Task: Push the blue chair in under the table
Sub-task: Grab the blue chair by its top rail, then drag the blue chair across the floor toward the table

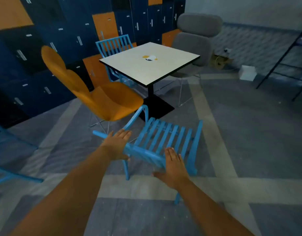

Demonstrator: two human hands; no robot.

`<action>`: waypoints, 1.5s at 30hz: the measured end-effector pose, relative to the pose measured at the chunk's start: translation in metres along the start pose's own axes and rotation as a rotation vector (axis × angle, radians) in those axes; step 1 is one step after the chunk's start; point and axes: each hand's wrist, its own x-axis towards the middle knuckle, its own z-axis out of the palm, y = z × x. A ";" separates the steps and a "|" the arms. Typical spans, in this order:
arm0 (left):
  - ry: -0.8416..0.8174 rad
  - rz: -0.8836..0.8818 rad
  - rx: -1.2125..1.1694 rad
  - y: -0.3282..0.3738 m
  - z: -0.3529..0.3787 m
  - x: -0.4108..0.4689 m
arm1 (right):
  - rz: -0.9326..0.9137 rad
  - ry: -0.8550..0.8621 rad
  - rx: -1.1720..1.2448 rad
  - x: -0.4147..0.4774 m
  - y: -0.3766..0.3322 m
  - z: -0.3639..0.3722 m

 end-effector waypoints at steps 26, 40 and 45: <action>-0.238 0.265 0.046 -0.047 0.043 0.088 | 0.554 -0.220 -0.371 0.060 -0.033 0.023; -0.287 0.084 0.087 -0.026 0.025 0.098 | 0.453 -0.441 -0.296 0.073 0.003 0.002; -0.287 0.019 0.068 0.016 0.016 0.098 | 0.385 -0.451 -0.311 0.070 0.047 -0.020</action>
